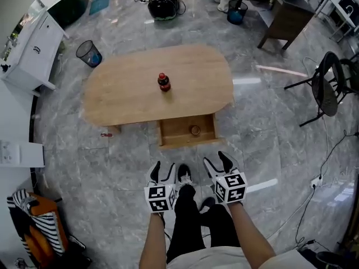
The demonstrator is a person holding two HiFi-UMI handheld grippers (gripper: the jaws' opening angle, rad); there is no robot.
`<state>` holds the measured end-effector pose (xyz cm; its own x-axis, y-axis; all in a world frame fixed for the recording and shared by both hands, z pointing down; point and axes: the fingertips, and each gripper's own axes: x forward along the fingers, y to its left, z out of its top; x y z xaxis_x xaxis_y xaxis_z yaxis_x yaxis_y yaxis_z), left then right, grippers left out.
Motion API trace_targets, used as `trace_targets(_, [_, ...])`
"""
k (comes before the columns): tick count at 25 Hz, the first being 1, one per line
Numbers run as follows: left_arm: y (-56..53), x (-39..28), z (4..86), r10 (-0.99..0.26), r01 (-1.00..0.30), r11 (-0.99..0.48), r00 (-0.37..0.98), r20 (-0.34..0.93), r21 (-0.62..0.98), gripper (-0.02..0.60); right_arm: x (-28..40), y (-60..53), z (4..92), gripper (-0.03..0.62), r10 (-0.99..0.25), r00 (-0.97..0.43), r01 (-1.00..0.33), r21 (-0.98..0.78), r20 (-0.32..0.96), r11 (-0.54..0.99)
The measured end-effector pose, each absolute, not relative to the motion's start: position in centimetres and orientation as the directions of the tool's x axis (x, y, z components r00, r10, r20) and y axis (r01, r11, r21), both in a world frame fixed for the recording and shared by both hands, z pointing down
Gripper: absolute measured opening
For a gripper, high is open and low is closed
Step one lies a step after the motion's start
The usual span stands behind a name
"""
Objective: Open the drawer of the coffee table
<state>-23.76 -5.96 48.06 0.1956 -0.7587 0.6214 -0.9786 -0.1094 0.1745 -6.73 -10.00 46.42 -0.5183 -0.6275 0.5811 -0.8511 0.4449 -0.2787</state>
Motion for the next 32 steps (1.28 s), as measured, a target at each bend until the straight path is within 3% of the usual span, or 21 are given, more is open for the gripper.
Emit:
trace_targets(12, [1.9,-20.3,34.7,-0.759,-0.984,-0.077,0.162,0.63,0.161,0.245,-4.9,-1.1,35.6,0.264,-0.634,-0.464,-0.882,-0.261,0.618,0.391])
trace_targets(24, [7.1,-17.6,29.6,-0.788,-0.978,-0.057,0.168,0.593,0.202,0.245,-3.9,4.6,30.6,0.259,-0.676,-0.486,-0.874,-0.298,0.554,0.384])
trace_targets(32, [7.9,-16.9,29.1,-0.78,-0.987,-0.107,0.158,0.605,0.12,0.244,-3.3,5.9,28.9,0.233,-0.683,-0.488,-0.871,-0.262,0.543,0.415])
